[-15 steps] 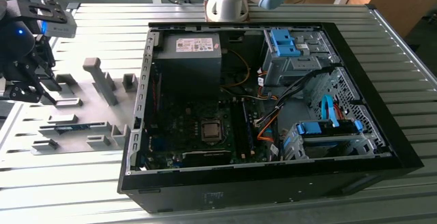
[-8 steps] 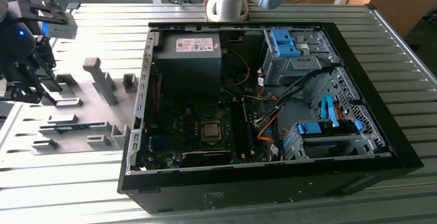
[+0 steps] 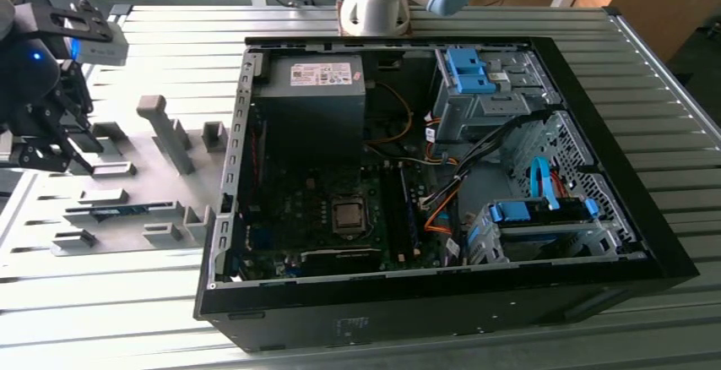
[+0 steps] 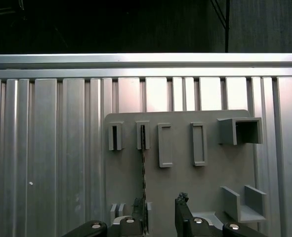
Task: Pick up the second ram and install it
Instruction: 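Pick up the second ram and move it above second insertion slot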
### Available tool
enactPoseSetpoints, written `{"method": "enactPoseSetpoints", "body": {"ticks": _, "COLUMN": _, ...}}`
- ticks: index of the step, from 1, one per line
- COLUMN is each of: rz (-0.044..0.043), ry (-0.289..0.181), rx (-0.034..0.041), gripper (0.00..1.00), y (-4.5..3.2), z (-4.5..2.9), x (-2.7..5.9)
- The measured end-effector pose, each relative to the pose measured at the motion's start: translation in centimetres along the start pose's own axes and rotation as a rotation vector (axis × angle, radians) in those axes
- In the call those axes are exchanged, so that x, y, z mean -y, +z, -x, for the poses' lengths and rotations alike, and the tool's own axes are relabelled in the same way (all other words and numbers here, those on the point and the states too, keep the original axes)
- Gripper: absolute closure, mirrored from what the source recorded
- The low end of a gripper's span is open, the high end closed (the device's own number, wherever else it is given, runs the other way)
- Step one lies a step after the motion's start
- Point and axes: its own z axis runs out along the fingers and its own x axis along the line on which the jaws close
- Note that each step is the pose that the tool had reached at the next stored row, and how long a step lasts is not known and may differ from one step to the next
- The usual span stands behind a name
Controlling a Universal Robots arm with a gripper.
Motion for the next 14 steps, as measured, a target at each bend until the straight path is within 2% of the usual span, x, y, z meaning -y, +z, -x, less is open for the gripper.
{"method": "enactPoseSetpoints", "body": {"ticks": 8, "rz": 0.0001, "ry": 0.0, "rx": -0.0002, "gripper": 0.62, "y": 0.51, "z": -0.14, "x": 0.01}}
{"method": "enactPoseSetpoints", "body": {"ticks": 14, "rz": 0.0001, "ry": 0.0, "rx": -0.0001, "gripper": 0.62, "y": 1.52, "z": -0.33, "x": 0.02}}
